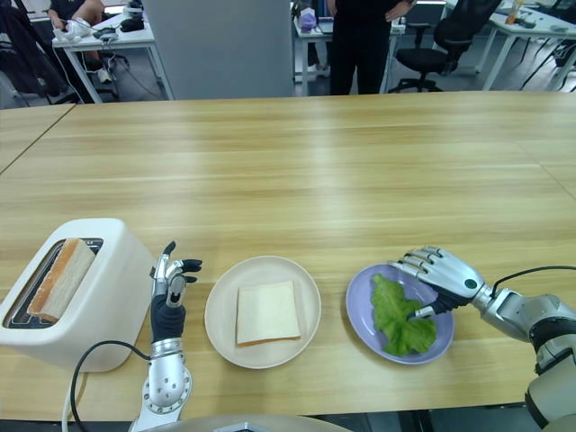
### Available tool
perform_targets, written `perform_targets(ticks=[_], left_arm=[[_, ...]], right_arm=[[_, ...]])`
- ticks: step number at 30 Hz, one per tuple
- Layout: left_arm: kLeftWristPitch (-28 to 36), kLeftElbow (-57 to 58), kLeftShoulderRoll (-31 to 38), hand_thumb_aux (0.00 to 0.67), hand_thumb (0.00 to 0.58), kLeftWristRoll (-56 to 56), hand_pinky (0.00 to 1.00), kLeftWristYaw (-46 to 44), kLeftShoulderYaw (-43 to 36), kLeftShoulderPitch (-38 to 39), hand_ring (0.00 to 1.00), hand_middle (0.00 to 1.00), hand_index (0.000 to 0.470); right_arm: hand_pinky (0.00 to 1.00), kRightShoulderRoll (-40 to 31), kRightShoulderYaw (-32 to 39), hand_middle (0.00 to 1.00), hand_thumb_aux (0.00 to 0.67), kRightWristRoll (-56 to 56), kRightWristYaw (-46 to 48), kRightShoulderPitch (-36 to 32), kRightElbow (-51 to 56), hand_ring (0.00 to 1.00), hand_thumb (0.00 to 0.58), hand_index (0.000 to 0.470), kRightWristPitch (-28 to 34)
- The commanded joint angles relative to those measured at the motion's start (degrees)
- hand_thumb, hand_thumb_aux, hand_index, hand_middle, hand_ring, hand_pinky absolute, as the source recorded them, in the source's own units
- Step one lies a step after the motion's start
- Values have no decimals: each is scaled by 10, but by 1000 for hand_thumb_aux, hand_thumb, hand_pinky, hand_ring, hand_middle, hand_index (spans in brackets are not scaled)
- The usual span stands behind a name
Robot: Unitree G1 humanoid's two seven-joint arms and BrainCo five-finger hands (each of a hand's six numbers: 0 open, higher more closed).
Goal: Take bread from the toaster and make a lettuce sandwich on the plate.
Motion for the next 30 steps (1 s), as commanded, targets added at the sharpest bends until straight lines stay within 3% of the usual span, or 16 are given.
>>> perform_targets(ticks=[1,5,6,8,9,10,11,12,13,14,15,30], left_arm=[[-1,26,-2,0,0,10,412,2,2,0,412,412,0],[-6,44,-3,0,0,11,408,2,3,-8,408,408,0],[-6,45,-3,0,0,11,404,2,3,-9,404,404,0],[-7,49,-4,0,0,12,404,3,4,-10,404,404,0],[-7,50,-3,0,0,12,404,3,5,-11,404,404,0],[-7,52,-3,0,0,11,404,3,6,-13,404,404,0],[-7,54,-3,0,0,11,404,3,7,-13,404,404,0],[-8,55,-2,0,0,11,404,3,8,-14,404,404,0],[-8,55,-2,0,0,11,404,3,8,-14,404,404,0],[-9,57,-2,0,0,11,404,3,9,-15,404,404,0],[-9,58,-2,0,0,12,404,3,9,-15,404,404,0],[-16,77,-7,0,0,13,404,5,8,-20,404,404,0]], right_arm=[[247,4,42,247,0,-13,-35,-9,37,247,0,0,22],[251,12,68,251,0,-6,-44,-13,62,251,0,0,33],[247,14,74,247,60,-5,-46,-14,66,247,100,41,35],[251,18,83,251,58,-3,-47,-18,73,251,96,40,38],[251,20,87,251,84,-1,-48,-19,77,251,136,58,40],[251,22,91,251,142,1,-48,-21,79,251,220,97,41],[251,24,94,251,276,3,-48,-22,81,251,379,189,42],[251,26,98,251,276,4,-49,-24,83,251,379,189,44],[255,28,101,255,465,6,-48,-26,84,255,526,319,45],[255,29,104,255,465,8,-49,-27,84,255,526,319,46],[255,31,106,255,654,11,-49,-28,85,255,580,449,47],[239,35,114,239,670,50,-39,-38,80,239,580,460,25]])
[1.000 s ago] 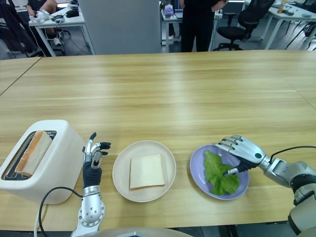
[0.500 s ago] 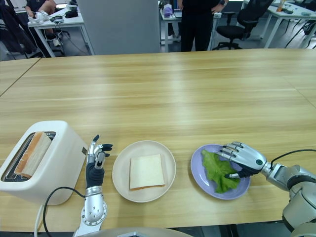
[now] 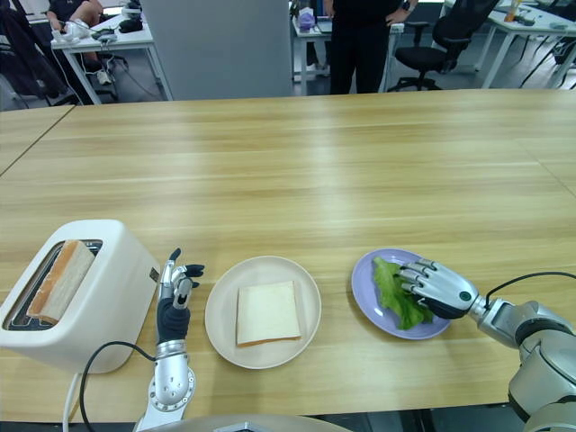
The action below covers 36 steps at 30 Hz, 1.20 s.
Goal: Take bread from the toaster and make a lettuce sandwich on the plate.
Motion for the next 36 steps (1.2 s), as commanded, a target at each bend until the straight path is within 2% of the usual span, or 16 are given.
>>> perform_targets(ticks=[1,11,20,29,36], left_arm=[[-2,16,-2,0,0,3,404,1,0,-2,404,404,0],[-7,26,-6,0,0,3,400,4,1,-5,400,400,0],[-10,35,-5,0,0,4,400,5,1,-12,400,400,0],[-10,53,0,0,0,1,400,-4,-2,-32,400,400,0],[-9,61,2,0,0,2,400,-12,-6,-46,400,400,0]], right_arm=[[239,-1,1,239,670,13,10,-13,-5,239,580,460,-13],[220,-53,-37,220,670,47,-5,-69,-86,220,580,460,-44],[216,-57,-69,216,670,72,22,-77,-145,216,580,460,-66],[212,-34,-142,212,670,166,158,-24,-317,212,580,460,-115],[208,32,-174,208,670,236,322,24,-436,208,580,460,-123]])
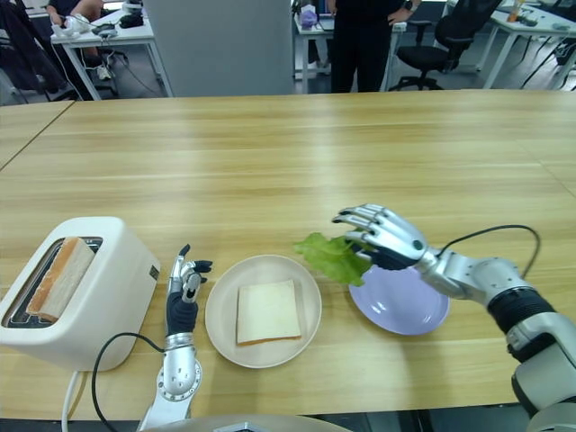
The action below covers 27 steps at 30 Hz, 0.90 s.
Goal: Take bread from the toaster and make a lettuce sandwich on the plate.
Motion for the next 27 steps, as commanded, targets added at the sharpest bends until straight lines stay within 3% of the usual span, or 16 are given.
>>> perform_targets(ticks=[1,11,27], left_arm=[[2,13,3,0,0,2,400,-7,-3,-2,400,400,0],[1,16,4,0,0,2,404,-13,-4,-5,404,404,0],[-1,14,2,0,0,2,400,-11,-6,0,400,400,0]], right_arm=[[208,31,-17,208,670,31,95,22,-40,208,580,460,0],[212,114,-35,212,670,66,229,58,-81,212,580,460,4],[216,201,-5,216,670,16,271,55,8,216,580,460,-1]])
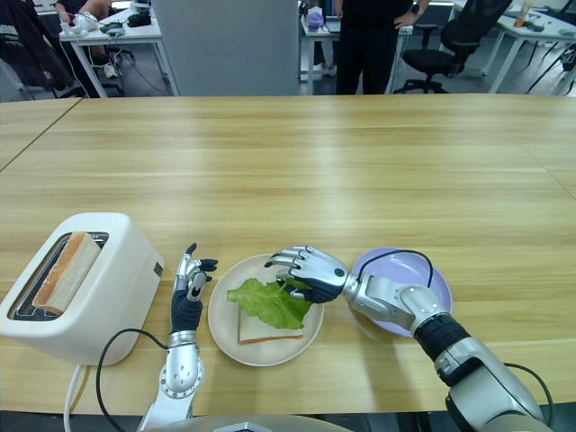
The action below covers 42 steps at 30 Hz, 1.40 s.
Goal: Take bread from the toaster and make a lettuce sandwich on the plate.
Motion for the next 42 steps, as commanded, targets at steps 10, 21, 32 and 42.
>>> perform_targets(ticks=[10,21,32,42], left_arm=[[1,6,0,0,0,2,400,-2,-3,3,400,400,0],[-1,9,-4,0,0,4,400,-2,-10,2,400,400,0],[0,10,-1,0,0,2,404,-2,-9,1,404,404,0],[49,-125,5,0,0,58,396,-16,-14,38,396,396,0]], right_arm=[[216,41,11,216,670,-33,-9,-21,48,216,580,460,23],[212,51,-1,212,670,-11,-2,-20,39,212,580,460,34],[208,38,1,208,0,-18,9,-12,28,208,0,0,50],[149,1,-69,149,0,207,178,53,-85,149,0,0,92]])
